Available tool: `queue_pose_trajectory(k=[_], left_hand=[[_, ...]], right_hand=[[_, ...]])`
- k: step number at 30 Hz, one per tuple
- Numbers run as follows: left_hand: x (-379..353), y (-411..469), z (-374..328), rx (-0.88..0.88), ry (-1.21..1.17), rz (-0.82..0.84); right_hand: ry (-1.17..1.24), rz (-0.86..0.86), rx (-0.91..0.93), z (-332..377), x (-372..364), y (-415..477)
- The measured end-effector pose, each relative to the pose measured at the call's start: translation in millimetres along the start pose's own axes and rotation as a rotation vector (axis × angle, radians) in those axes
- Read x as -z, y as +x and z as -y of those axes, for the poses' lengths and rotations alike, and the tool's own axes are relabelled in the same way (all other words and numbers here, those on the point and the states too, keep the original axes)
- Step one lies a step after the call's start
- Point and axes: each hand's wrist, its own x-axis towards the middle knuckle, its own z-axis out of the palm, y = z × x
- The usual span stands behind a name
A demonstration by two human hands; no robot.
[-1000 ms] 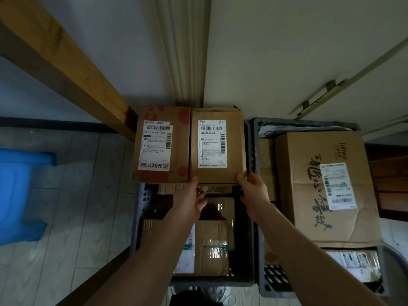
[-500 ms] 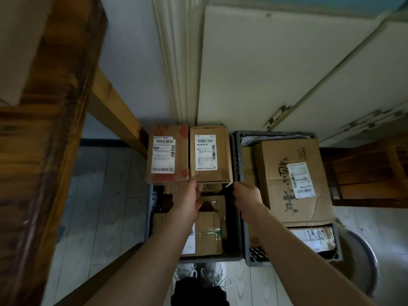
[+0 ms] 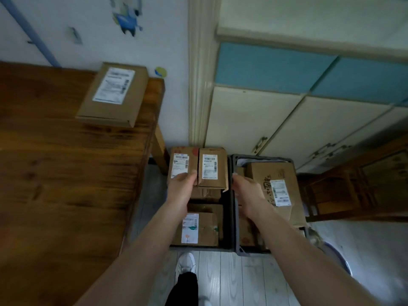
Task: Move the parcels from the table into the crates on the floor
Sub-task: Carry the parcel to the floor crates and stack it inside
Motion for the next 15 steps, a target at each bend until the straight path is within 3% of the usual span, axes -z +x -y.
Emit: queue_pose_trajectory(k=[8, 15], left_hand=[[57.7, -135.6, -42.8, -0.219, -0.033, -0.037], [153.1, -204.6, -82.8, -0.294, -0.14, -0.123]], right_hand=[[-0.014, 0.096, 0.236, 38.0, 6.2, -120.6], [-0.06, 0.263, 0.385, 62.5, -63.1, -207.7]])
